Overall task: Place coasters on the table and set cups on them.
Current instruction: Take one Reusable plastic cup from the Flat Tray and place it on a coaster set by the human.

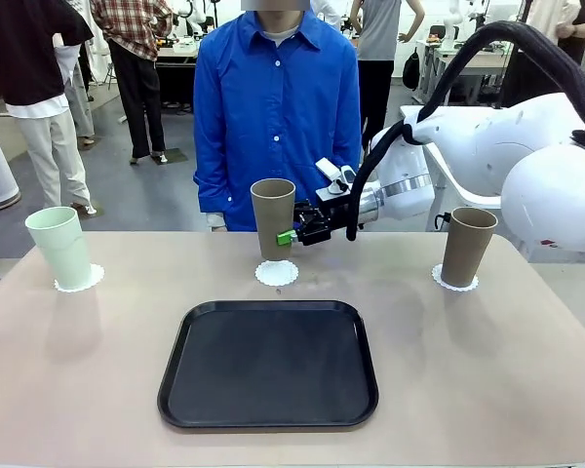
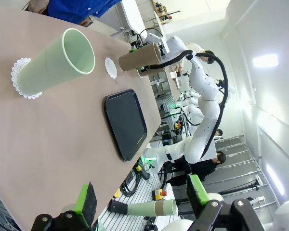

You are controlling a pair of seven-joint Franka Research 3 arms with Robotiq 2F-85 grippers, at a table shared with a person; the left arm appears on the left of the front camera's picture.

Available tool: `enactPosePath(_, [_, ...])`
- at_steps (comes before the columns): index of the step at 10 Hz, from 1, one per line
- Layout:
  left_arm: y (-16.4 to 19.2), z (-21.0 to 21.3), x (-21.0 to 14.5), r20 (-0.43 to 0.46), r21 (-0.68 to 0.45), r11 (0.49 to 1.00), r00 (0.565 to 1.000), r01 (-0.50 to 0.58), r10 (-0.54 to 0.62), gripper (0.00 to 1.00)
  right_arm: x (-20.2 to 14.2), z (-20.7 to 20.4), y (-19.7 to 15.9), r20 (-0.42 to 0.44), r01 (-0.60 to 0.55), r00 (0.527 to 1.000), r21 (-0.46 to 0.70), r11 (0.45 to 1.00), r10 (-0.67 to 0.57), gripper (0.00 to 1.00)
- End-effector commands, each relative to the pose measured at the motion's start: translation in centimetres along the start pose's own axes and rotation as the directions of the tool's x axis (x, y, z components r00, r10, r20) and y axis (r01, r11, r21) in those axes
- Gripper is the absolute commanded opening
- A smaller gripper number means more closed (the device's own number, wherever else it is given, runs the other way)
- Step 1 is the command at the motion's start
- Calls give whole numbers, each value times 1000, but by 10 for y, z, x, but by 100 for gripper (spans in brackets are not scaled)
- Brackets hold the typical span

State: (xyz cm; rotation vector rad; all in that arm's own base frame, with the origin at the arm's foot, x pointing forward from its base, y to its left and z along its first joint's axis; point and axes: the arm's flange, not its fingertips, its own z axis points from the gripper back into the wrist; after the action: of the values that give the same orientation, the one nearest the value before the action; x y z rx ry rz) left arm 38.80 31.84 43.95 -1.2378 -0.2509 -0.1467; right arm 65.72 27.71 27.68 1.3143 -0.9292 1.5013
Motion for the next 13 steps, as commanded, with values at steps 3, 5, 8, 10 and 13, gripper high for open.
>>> enactPosePath(3, [-2, 2, -1, -3, -4, 1000, 1000, 7, -7, 100, -3, -4, 1, 6, -5, 1000, 36, 999, 5, 81])
enactPosePath(5, [-2, 2, -1, -3, -4, 1000, 1000, 7, -7, 100, -7, -6, -3, 24, -23, 999, 58, 998, 22, 81])
enactPosePath(8, [-2, 2, -1, -3, -4, 1000, 1000, 7, -7, 100, -18, -6, -10, 41, -6, 999, 81, 997, 3, 81])
enactPosePath(10, [-2, 2, -1, -3, -4, 1000, 1000, 7, -7, 100, -29, -3, -12, 32, 14, 999, 83, 996, -17, 81])
enactPosePath(13, [-2, 2, -1, -3, -4, 1000, 1000, 7, -7, 100, -42, -8, -17, 10, 39, 999, 93, 995, -41, 81])
